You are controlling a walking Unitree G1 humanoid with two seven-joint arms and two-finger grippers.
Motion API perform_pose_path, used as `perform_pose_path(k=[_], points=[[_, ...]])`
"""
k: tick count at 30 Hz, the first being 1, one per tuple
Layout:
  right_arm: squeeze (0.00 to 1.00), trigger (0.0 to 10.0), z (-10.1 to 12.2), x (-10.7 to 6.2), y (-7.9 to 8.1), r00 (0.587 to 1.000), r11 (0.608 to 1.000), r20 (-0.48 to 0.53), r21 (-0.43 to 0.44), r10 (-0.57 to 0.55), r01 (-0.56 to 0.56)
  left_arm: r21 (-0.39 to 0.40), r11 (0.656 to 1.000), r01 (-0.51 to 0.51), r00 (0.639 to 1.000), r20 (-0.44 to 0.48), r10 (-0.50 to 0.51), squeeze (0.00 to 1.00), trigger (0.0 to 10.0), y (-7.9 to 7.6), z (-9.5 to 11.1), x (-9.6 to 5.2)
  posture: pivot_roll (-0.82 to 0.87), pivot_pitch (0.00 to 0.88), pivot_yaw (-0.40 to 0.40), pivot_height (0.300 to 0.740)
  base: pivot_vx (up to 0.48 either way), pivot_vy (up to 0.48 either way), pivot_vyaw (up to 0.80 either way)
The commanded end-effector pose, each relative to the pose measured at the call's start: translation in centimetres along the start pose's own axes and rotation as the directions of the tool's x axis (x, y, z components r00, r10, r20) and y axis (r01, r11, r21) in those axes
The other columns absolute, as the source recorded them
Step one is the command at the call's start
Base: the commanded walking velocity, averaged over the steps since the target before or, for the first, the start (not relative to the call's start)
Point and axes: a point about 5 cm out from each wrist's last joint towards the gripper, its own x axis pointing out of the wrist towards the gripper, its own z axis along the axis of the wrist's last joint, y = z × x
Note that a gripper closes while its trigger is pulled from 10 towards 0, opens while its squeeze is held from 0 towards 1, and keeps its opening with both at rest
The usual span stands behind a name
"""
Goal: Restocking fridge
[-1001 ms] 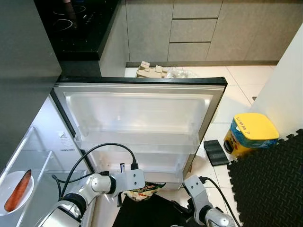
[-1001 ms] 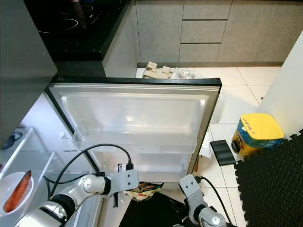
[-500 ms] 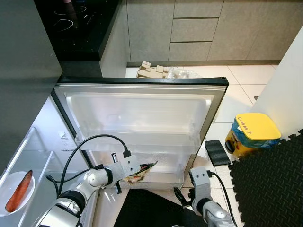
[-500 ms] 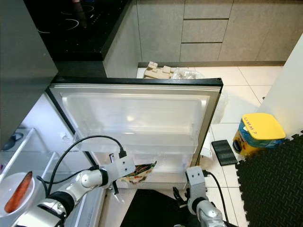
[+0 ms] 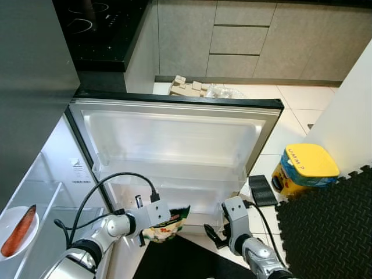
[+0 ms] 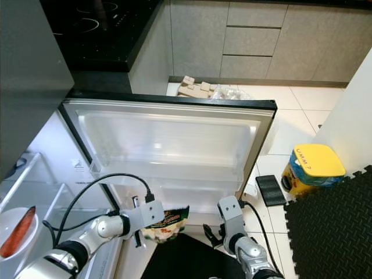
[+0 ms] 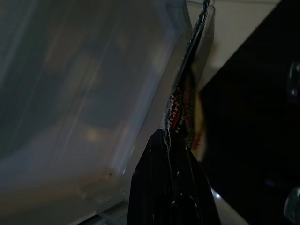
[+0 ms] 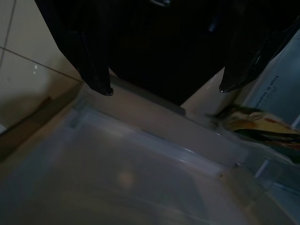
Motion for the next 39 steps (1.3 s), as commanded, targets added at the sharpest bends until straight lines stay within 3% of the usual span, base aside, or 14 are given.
perform_pose_path(k=[1, 12, 19, 39], points=[[0.00, 10.0, -0.2, -0.1, 0.2, 1.000, 1.000, 0.011, 0.011, 0.005, -0.005, 0.069, 0.997, -0.016, 1.000, 0.016, 0.015, 0.00, 10.0, 1.2, 0.5, -0.2, -0.14, 0.078, -0.014, 0.695, 0.000, 0.000, 0.00], [0.00, 10.0, -0.6, -0.4, 0.3, 1.000, 1.000, 0.014, 0.013, -0.010, 0.009, 0.097, 0.995, -0.038, 0.999, 0.015, 0.036, 0.00, 10.0, 2.4, 1.3, 0.0, -0.16, 0.065, 0.008, 0.690, 0.000, 0.000, 0.00], [0.00, 10.0, -0.3, -0.3, 0.5, 0.999, 1.000, 0.042, 0.019, 0.003, -0.003, 0.096, 0.994, -0.055, 0.998, 0.008, 0.055, 0.00, 10.0, 2.5, 1.2, 0.0, -0.16, 0.061, 0.006, 0.656, 0.000, 0.000, 0.00], [0.00, 10.0, 0.2, 0.0, 0.4, 0.999, 1.000, 0.044, -0.016, -0.002, 0.003, 0.084, 0.991, -0.105, 0.994, -0.006, 0.106, 0.00, 10.0, 3.1, 1.3, 0.1, -0.17, 0.061, 0.011, 0.647, 0.000, 0.000, 0.00]])
